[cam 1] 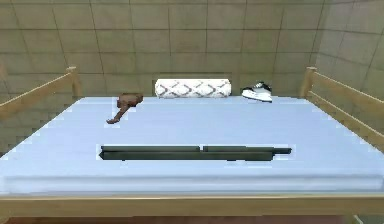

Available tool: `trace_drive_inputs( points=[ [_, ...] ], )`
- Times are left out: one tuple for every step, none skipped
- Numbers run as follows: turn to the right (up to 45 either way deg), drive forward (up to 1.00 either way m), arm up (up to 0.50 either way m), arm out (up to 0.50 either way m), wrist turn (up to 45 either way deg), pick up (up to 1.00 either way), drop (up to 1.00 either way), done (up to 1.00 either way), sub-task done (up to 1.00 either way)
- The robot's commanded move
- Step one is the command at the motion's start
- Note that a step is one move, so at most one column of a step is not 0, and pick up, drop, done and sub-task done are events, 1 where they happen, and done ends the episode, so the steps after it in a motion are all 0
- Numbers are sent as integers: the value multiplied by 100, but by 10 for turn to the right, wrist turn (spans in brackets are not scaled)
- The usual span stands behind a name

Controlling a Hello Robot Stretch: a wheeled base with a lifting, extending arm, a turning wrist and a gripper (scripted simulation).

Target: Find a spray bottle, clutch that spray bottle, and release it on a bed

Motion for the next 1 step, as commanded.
trace_drive_inputs(
  points=[
    [30,0,0,0,0,0,0,0,0]
  ],
)
